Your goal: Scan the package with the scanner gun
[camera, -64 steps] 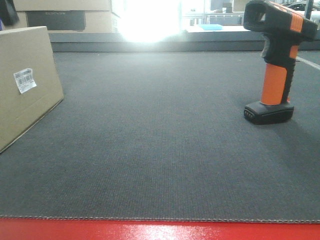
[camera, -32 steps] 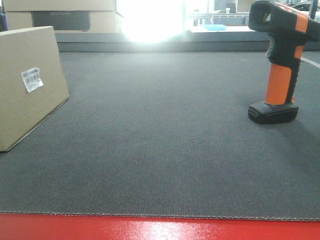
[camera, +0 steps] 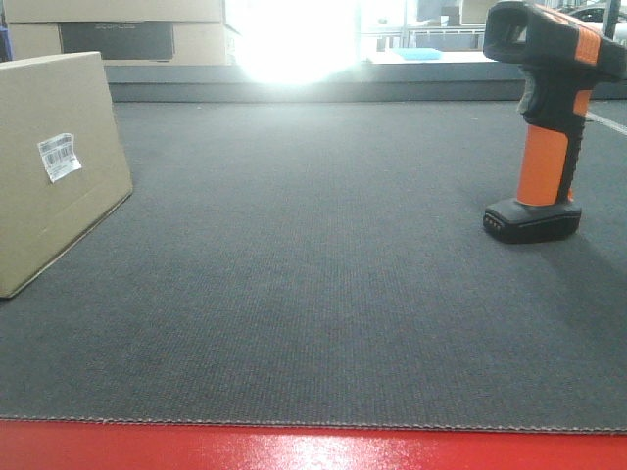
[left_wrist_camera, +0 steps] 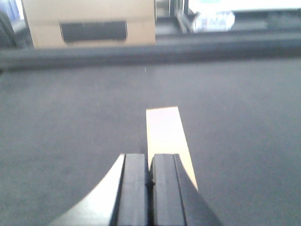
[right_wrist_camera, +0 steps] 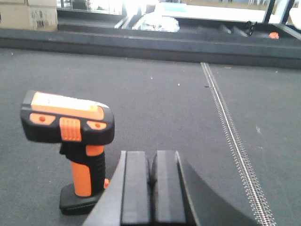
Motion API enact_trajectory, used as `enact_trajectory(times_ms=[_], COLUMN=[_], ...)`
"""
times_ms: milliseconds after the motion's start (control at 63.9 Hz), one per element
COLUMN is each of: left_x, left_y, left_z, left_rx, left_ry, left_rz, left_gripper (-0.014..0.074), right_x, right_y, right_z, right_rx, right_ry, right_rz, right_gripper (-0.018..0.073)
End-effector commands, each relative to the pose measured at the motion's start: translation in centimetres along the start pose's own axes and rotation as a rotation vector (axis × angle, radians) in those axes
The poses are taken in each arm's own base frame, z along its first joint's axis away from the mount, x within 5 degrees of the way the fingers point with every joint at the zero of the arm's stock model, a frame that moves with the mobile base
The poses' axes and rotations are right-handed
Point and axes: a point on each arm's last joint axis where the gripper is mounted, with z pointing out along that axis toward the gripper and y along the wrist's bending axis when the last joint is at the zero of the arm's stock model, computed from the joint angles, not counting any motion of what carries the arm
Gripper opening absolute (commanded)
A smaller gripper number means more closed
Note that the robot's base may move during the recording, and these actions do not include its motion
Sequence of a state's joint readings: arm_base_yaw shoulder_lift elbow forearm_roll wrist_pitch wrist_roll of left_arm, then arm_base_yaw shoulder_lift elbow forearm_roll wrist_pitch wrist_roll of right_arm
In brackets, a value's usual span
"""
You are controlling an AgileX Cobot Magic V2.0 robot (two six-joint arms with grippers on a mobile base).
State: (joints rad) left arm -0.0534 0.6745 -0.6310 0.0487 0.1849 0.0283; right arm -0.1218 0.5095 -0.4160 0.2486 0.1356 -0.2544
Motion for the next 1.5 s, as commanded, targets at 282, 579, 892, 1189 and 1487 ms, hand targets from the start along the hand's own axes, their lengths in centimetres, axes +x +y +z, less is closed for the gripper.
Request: enact_trajectory(times_ms=[282, 579, 892, 1189, 1487], left_x=[3.5, 3.3, 3.3, 3.4, 6.7], left_y=[-0.3, -0.3, -0.3, -0.3, -0.3], left_z=[-4.4, -5.2, -5.2, -5.1, -6.6], left_rx=[-0.003, -0.006, -0.006, -0.006, -0.046], left_ry=[-0.142, -0.177, -0.177, -0.175, -0.226], left_rz=[0.000, -0.001, -0.001, -0.001, -0.024], left_gripper=[-0.0111, -0.0111, -0.0111, -0.0111, -0.0111], right_x=[1.4, 1.4, 1.4, 1.4, 1.4], right_y=[0.5, 0.6, 0.6, 0.6, 0.6], right_z=[-6.3, -7.4, -7.4, -7.4, -7.4], right_rx=[-0.028, -0.030, -0.030, -0.030, -0.030], right_ry=[-0.174, -0.226, -0.226, -0.226, -0.226], right_rz=[-0.013, -0.018, -0.018, -0.018, -0.018], right_gripper=[-0.0154, -0.0154, -0.0154, -0.0154, -0.0154])
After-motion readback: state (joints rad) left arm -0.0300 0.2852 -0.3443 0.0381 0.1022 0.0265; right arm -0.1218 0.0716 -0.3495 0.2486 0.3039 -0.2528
